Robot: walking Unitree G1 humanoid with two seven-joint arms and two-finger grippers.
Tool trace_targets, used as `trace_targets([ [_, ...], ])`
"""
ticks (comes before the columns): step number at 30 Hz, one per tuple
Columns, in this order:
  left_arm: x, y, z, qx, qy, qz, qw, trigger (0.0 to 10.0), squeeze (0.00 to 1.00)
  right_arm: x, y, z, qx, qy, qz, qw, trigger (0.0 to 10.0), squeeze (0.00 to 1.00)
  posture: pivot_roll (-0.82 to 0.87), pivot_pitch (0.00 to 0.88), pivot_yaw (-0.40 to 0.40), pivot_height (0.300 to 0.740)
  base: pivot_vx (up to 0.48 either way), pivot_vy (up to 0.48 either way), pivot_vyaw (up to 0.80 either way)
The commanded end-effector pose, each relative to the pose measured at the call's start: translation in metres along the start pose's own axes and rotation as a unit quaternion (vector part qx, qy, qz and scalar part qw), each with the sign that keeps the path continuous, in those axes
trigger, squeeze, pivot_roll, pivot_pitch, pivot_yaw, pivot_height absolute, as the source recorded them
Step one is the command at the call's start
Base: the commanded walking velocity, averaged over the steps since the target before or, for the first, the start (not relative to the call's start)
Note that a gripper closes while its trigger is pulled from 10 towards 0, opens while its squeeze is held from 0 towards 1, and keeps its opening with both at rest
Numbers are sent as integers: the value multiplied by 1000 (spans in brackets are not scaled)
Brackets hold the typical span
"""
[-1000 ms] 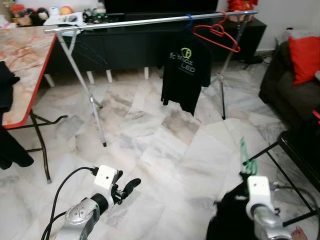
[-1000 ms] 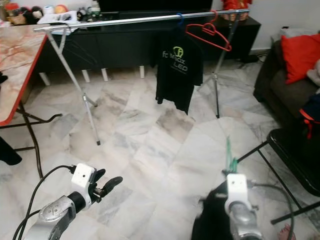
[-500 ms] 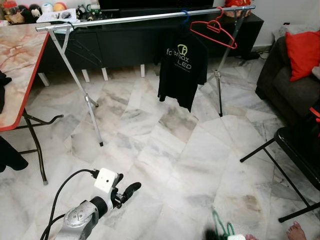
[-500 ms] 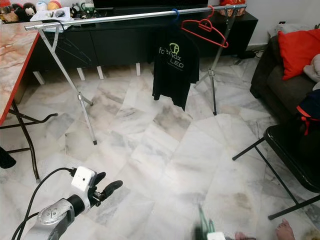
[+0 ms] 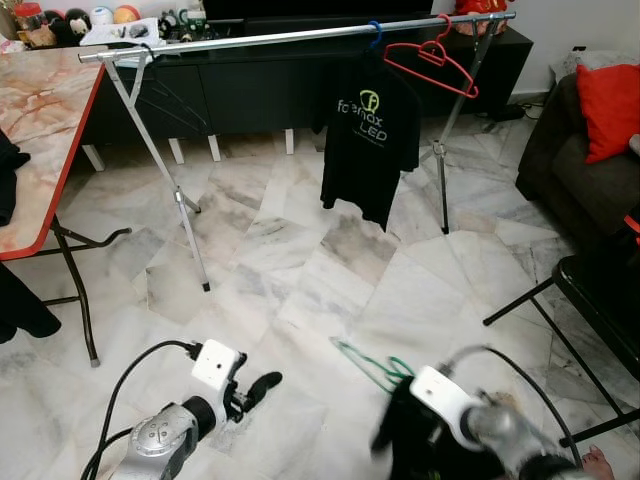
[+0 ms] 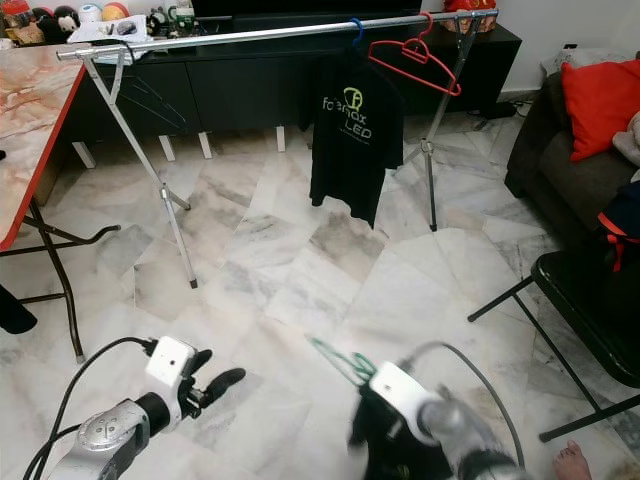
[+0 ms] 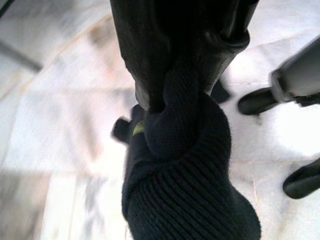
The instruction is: Hang hanger
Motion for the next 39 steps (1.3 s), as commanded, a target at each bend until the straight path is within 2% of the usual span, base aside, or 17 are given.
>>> trace_targets([
  [1,2,-11,-3,-16,-12,26,999,10000,0,8,8,-17,20,-5,-18,1000,0,0,-10,142,-26,721,0,0,0],
  [2,1,-12,-4,-13,-18,27,999,10000,0,11,16,-25,22,-5,-32,999,0,0,-13,142,-29,721,0,0,0],
  [3,-1,-12,-8,-7,-33,32,999,10000,0,22,37,-46,34,-2,-73,997,0,0,-12,141,-32,721,0,0,0],
  [7,-4,-14,-13,-21,-47,38,998,10000,0,34,59,-64,63,-3,-108,992,0,0,-19,143,-43,721,0,0,0],
  [9,-5,-14,-13,-21,-48,40,998,10000,0,35,62,-66,68,-3,-113,991,0,0,-19,143,-43,721,0,0,0],
  [13,-13,-13,-9,-27,-30,34,999,10000,0,40,82,-73,77,-1,-149,986,0,0,-20,143,-52,721,0,0,0],
  [14,-19,-10,-8,-26,-19,29,999,10000,0,44,96,-74,87,5,-175,981,0,0,-21,141,-54,721,0,0,0],
  [15,-21,-9,-8,-27,-15,27,999,10000,0,45,102,-75,92,6,-184,979,0,0,-21,142,-56,721,0,0,0],
  [19,-26,-7,-8,-25,-5,27,999,10000,0,49,111,-78,111,5,-193,975,0,0,-23,141,-59,721,0,0,0],
  [21,-31,-5,-6,-18,8,22,1000,10000,0,54,127,-85,115,-6,-209,971,0,0,-23,140,-64,721,0,0,0],
  [25,-34,-4,-7,-15,7,18,1000,10000,0,58,139,-89,120,-14,-226,967,0,0,-22,138,-68,721,0,0,0],
  [29,-33,-7,-18,-22,-37,22,999,10000,0,62,159,-89,126,-12,-256,958,0,0,-20,139,-73,721,0,0,0],
  [33,-30,-9,-23,-23,-67,30,997,10000,0,64,169,-88,128,-7,-272,954,0,0,-17,138,-77,721,0,0,0],
  [39,-19,-4,-39,-28,-165,53,984,10000,0,66,184,-85,142,-3,-289,947,0,0,-19,134,-82,721,0,0,0],
])
Point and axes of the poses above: a point about 5 cm out from each wrist's last joint towards the gripper, its own x axis pointing back from the gripper into the wrist, its own y axis along the axis of the wrist's last joint, z = x × y, the point moved 3 cm from there along -x, pointing out of the wrist towards the gripper, and after that the axes turned 10 degrees about x, right-handed, at the moved point
